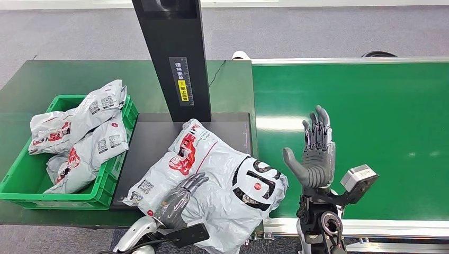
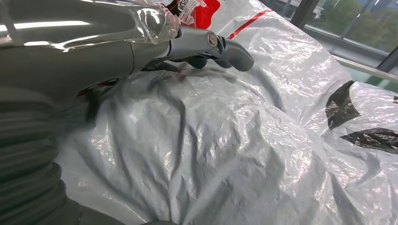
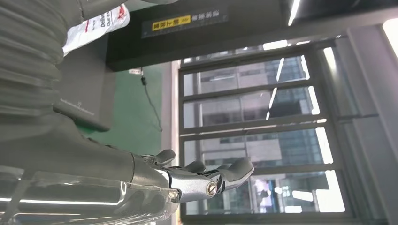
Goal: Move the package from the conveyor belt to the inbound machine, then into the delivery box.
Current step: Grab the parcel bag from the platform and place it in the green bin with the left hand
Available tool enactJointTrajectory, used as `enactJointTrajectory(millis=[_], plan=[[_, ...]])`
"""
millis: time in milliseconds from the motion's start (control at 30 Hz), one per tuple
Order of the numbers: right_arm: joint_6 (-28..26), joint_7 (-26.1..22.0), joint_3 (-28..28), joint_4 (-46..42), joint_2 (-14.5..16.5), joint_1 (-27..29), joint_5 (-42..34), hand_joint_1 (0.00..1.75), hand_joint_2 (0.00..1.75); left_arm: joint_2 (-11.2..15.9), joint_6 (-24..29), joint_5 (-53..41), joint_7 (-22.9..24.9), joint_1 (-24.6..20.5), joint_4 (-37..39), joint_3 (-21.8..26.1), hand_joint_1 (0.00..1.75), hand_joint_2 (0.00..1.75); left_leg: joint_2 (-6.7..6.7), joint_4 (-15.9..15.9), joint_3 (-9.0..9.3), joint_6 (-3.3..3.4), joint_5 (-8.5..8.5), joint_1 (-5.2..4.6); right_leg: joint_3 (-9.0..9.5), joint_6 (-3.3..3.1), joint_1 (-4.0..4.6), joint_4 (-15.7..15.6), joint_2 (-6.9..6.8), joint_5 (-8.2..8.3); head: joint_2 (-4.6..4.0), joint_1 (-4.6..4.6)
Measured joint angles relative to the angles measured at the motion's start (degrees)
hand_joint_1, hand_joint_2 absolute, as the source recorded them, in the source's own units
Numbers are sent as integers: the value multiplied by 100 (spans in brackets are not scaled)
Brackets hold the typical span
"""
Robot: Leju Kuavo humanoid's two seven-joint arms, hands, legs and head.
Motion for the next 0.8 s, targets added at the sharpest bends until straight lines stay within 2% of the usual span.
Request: enactJointTrajectory(millis=[233,267,367,400,500,800], plan=[[-54,88,-5,0,43,-1,81,0,175,-39,-9,-156,168,-2,14,9,0,175,0,0,1,0,0,0,2,0,0,0,0,0,0,0],[-57,95,-5,0,48,-1,86,0,175,-43,-9,-163,180,-3,16,12,16,175,0,0,1,0,0,0,2,0,0,0,0,0,0,0],[-59,111,-5,0,58,-3,89,0,175,-56,-26,-188,242,-3,25,29,146,175,0,0,3,0,0,0,4,0,0,0,0,0,0,-1],[-59,113,-5,0,60,-4,90,0,175,-62,-21,-188,261,-2,26,38,174,175,0,0,4,0,0,0,5,0,0,0,0,0,0,-1],[-59,117,-5,0,60,-4,90,0,175,-76,147,-103,168,4,25,104,175,175,0,0,6,0,0,0,7,0,0,0,0,0,0,-1],[-84,115,-17,0,56,31,105,0,175,-164,1102,557,-458,182,-299,493,175,175,0,0,3,0,0,0,3,0,0,0,0,0,0,0]])
